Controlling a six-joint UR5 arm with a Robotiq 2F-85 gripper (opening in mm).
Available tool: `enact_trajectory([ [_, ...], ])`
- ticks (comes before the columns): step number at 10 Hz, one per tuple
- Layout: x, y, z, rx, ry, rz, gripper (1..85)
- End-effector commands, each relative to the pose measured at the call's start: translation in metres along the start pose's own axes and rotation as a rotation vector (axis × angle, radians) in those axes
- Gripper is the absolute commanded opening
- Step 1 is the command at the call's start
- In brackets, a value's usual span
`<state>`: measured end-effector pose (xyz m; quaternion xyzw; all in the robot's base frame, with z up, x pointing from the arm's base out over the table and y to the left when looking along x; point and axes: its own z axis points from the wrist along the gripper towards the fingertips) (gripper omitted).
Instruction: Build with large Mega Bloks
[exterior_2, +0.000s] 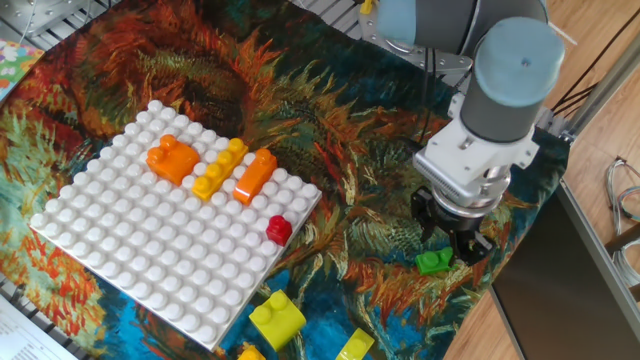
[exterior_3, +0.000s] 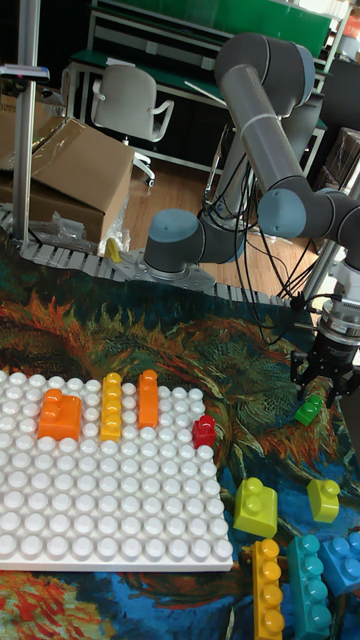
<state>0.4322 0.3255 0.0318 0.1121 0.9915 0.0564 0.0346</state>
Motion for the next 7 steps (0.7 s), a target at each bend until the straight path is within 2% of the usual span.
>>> enact_trajectory([
  [1,0.0,0.006,0.006,-0.013,0.009,0.02,53.0],
  [7,-0.003,0.019,0.004,-0.016,0.01,-0.023,53.0],
])
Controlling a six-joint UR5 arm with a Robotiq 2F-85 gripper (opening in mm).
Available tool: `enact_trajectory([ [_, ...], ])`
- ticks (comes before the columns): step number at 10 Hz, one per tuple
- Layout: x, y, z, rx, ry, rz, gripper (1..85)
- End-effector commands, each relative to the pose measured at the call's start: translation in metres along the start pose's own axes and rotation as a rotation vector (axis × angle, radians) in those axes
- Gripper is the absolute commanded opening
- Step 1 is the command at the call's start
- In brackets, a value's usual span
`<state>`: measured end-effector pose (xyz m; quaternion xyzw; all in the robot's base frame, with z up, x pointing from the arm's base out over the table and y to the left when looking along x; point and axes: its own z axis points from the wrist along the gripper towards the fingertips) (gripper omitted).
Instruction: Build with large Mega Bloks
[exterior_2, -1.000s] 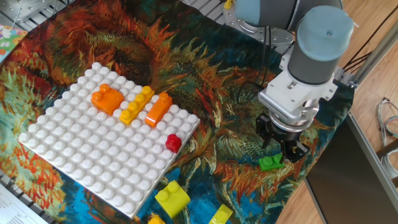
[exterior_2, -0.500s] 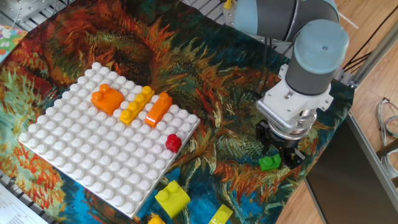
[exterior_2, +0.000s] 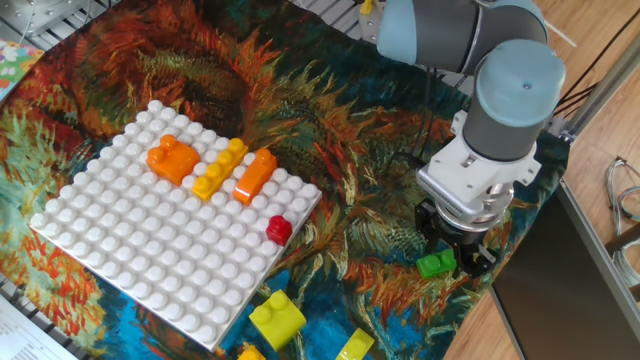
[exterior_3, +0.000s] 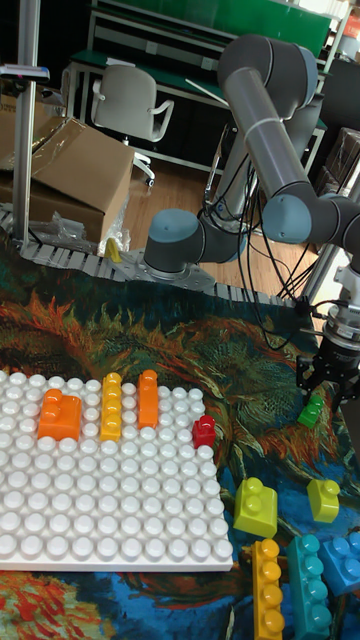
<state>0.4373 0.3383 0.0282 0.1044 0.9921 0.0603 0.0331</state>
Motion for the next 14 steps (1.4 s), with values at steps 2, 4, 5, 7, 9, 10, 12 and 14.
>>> enact_trajectory([
  [2,-0.003,-0.001,0.001,0.008,-0.001,-0.032,51.7],
  [4,-0.006,-0.003,0.003,0.009,-0.012,-0.053,51.0],
  [5,-0.007,-0.002,0.004,0.007,-0.013,-0.059,51.0],
  [7,-0.01,0.002,0.003,0.005,-0.02,-0.073,48.0],
  [9,-0.011,0.009,0.003,0.004,-0.017,-0.066,41.3],
  [10,-0.012,0.009,0.003,0.003,-0.021,-0.076,39.7],
  [12,-0.014,0.011,0.003,-0.004,-0.029,-0.087,26.3],
  [14,-0.012,0.011,-0.001,-0.018,-0.026,-0.095,1.3],
])
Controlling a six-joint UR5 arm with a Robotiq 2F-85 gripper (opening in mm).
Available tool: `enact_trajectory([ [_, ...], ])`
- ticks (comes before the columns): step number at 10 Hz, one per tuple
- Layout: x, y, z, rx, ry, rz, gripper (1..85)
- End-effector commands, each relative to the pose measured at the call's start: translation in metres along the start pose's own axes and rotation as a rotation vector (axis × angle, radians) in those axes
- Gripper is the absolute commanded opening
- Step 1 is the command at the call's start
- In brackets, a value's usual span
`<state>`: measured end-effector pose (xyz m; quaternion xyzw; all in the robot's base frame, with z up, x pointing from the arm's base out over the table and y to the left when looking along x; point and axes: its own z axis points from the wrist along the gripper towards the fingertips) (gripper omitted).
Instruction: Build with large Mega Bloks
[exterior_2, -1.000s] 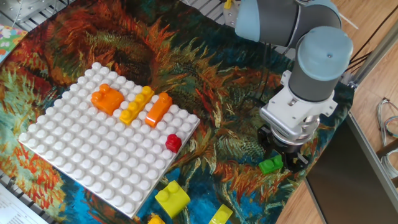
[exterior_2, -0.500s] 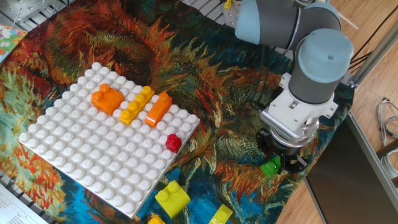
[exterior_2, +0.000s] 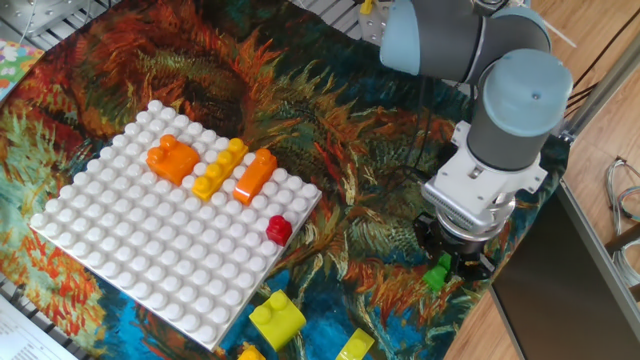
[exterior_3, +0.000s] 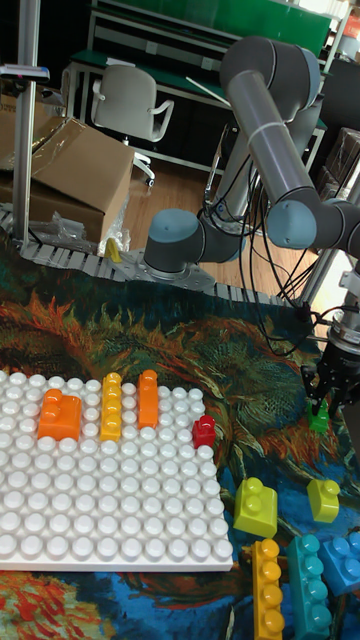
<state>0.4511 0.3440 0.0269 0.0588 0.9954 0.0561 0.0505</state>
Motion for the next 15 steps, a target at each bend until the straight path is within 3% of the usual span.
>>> enact_trajectory([
  [1,0.006,0.003,-0.01,-0.031,0.015,-0.006,1.3],
  [5,0.027,0.007,-0.048,-0.044,0.044,-0.047,1.3],
  [9,-0.003,-0.008,-0.048,0.016,-0.072,-0.098,1.3],
  [10,-0.007,-0.013,-0.048,0.039,-0.083,-0.126,1.3],
  [12,-0.011,-0.04,-0.056,0.07,-0.059,-0.192,1.3],
  [14,-0.027,-0.081,-0.081,0.03,-0.017,-0.308,1.3],
  [15,-0.026,-0.092,-0.092,-0.002,0.005,-0.332,1.3],
])
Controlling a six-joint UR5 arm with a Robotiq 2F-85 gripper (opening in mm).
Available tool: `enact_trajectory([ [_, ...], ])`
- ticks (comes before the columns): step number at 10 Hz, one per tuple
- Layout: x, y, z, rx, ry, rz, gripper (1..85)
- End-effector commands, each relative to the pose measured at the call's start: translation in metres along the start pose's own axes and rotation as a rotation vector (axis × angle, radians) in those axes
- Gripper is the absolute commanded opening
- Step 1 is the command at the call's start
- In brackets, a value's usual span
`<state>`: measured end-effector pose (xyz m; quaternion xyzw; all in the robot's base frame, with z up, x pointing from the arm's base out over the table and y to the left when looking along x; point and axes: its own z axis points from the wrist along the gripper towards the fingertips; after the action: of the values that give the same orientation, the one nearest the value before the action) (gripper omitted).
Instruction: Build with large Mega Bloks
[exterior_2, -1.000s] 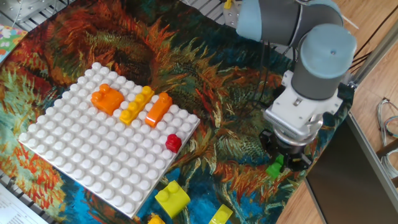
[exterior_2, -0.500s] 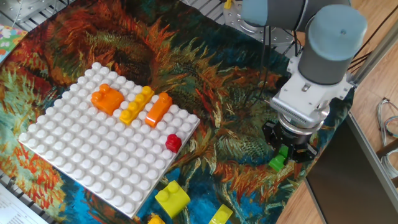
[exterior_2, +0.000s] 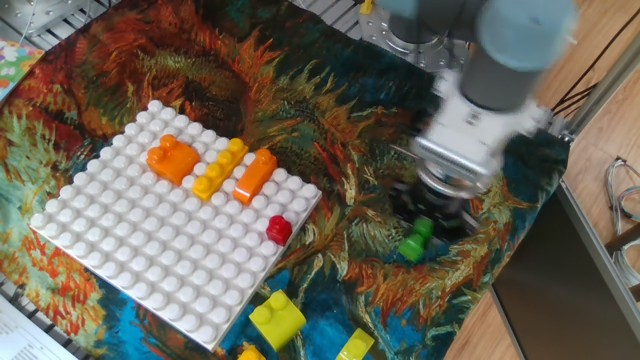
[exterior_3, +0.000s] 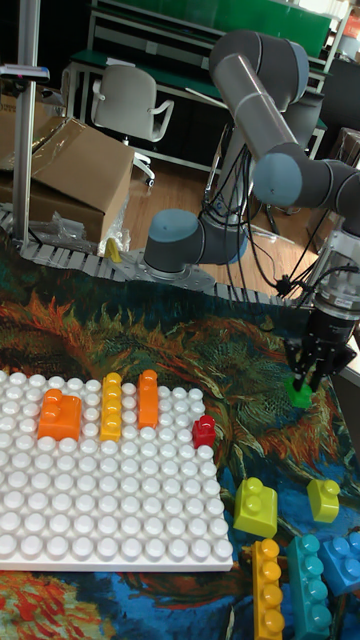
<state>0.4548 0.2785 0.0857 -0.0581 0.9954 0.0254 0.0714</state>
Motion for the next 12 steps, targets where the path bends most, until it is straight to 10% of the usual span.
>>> enact_trajectory([
  [1,-0.001,-0.039,-0.025,-0.046,0.031,-0.066,1.3],
  [5,-0.016,-0.061,-0.028,0.013,-0.021,0.059,1.3],
  [8,-0.003,-0.161,-0.051,-0.049,0.013,-0.15,1.3],
  [9,0.0,-0.163,-0.053,-0.08,0.015,-0.149,1.3],
  [12,-0.008,-0.187,-0.052,0.012,-0.01,0.036,1.3],
])
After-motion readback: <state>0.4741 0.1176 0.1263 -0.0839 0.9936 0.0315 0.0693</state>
